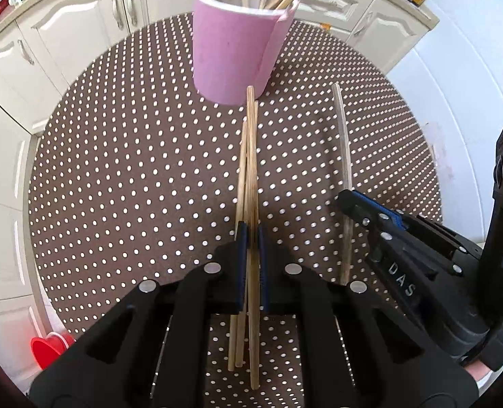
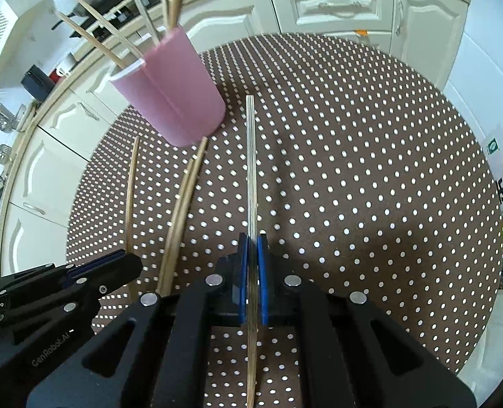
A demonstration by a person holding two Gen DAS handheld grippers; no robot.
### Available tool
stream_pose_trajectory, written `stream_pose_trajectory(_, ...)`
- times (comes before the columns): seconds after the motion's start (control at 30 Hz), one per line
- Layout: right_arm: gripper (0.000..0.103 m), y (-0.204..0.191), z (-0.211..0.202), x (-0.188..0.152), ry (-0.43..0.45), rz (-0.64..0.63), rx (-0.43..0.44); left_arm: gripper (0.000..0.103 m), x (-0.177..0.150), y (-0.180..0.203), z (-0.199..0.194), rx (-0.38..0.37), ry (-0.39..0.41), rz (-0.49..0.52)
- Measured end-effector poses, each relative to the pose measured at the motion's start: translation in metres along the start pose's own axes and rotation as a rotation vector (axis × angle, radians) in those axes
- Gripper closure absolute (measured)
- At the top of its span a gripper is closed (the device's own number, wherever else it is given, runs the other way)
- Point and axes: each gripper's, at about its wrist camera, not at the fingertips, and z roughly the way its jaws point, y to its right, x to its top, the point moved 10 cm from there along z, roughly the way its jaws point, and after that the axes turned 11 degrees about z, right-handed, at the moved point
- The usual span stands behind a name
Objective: Organize utensils
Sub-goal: 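Lift the chopstick with the right tool and raise it toward the pink cup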
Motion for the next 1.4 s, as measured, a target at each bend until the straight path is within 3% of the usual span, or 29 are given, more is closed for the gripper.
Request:
stream_pose_trajectory(0.47,0.099,-0.023,-0.057,0.01,0.135,-0.06,0.077,0.096,-0.003,0.02,-0.075,0.055,0.146,0.034)
stream_pose_trajectory(1.03,0.099,-0.04,-0.108,0.028,0.233,-0.095,0.157,0.096,0.032,0.018,-0.105,0.106,0.283,-0.007)
stream_pose_trajectory(1.4,0.098,-0.047,-0.141,0.061,0.33,-0.079,0.201,0.096,0.055,0.004,-0.138,0.145,0.374,-0.036)
